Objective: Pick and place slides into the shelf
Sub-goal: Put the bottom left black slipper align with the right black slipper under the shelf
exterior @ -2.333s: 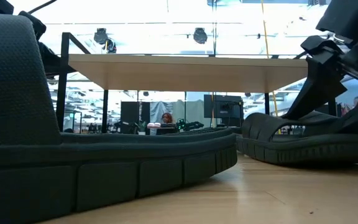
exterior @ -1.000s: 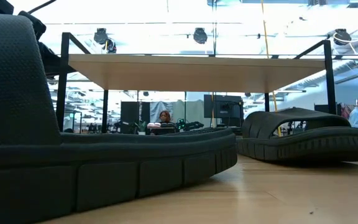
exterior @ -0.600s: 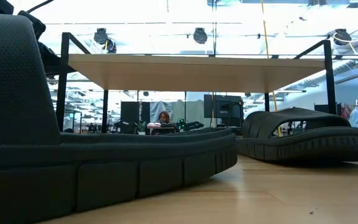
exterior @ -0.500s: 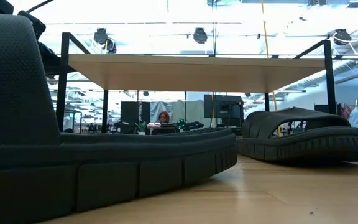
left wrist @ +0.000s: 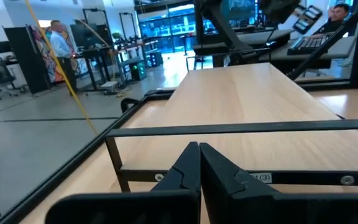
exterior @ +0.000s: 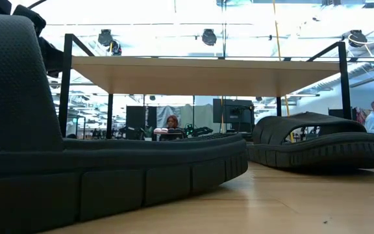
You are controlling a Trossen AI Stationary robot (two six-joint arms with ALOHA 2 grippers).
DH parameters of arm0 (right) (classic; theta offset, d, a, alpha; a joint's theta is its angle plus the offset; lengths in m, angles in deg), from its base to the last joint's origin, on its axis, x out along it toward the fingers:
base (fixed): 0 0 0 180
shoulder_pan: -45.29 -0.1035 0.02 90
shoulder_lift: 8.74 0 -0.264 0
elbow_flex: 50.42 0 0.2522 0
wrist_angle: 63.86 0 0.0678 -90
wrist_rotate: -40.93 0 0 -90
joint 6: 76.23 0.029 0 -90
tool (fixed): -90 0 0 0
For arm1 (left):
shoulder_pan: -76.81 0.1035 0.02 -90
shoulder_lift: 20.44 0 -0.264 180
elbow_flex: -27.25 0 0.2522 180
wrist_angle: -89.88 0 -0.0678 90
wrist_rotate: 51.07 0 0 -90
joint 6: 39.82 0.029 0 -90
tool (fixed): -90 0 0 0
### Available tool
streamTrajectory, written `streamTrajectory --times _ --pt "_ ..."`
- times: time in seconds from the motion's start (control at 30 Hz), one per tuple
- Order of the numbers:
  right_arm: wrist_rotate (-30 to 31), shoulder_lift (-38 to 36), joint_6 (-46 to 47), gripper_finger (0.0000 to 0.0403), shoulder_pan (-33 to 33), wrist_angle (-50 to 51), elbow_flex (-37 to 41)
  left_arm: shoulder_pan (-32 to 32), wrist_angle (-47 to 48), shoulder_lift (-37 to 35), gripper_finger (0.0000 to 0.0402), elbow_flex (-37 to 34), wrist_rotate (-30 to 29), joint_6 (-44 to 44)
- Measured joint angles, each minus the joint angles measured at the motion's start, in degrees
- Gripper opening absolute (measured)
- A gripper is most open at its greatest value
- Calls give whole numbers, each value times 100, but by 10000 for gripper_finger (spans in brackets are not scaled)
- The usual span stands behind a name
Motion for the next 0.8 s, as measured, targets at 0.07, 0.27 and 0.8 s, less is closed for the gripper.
streamTrajectory --times 0.07,0.27,0.8 --pt "-74 -403 -136 1 38 -262 208 0 -134 0 1 0 -1 10" --pt "-750 -1394 -512 1 64 -369 607 0 -755 0 1 2 10 269" --pt "-743 -1775 -566 0 64 -366 951 0 -892 2 1 7 209 658"
